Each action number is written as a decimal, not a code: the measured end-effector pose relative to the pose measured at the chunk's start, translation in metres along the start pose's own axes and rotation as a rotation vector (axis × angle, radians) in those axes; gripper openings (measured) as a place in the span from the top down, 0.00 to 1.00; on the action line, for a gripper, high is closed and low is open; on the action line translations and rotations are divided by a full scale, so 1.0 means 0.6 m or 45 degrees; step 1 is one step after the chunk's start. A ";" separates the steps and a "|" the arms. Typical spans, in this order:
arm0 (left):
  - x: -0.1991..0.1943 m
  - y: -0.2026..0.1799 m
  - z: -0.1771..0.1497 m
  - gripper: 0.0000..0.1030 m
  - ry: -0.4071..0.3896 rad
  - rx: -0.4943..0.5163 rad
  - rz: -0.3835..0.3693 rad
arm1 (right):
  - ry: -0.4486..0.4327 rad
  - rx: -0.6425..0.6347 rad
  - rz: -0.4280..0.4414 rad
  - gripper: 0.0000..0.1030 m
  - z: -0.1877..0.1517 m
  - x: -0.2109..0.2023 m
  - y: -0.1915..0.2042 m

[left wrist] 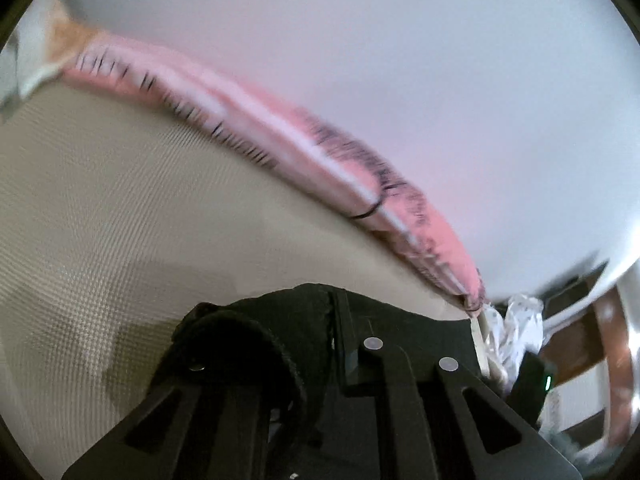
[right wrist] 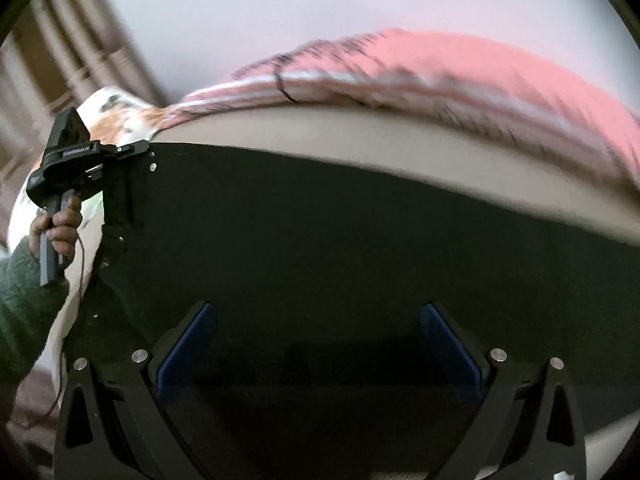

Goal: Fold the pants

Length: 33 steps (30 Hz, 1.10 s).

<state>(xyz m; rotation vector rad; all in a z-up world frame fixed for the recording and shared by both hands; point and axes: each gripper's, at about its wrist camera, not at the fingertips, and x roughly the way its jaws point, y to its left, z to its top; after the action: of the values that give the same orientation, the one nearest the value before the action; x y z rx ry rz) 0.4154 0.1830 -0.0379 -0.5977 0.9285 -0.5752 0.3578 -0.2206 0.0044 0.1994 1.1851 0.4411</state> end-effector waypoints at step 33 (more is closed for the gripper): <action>-0.083 -0.074 -0.018 0.91 0.043 0.176 0.066 | 0.603 -0.644 0.264 0.75 0.152 0.144 -0.120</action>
<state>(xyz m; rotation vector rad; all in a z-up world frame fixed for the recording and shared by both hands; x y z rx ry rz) 0.3739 0.1836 0.0155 -0.4400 0.9256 -0.5992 0.4848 -0.2404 -0.0623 -0.2364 1.4747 0.9922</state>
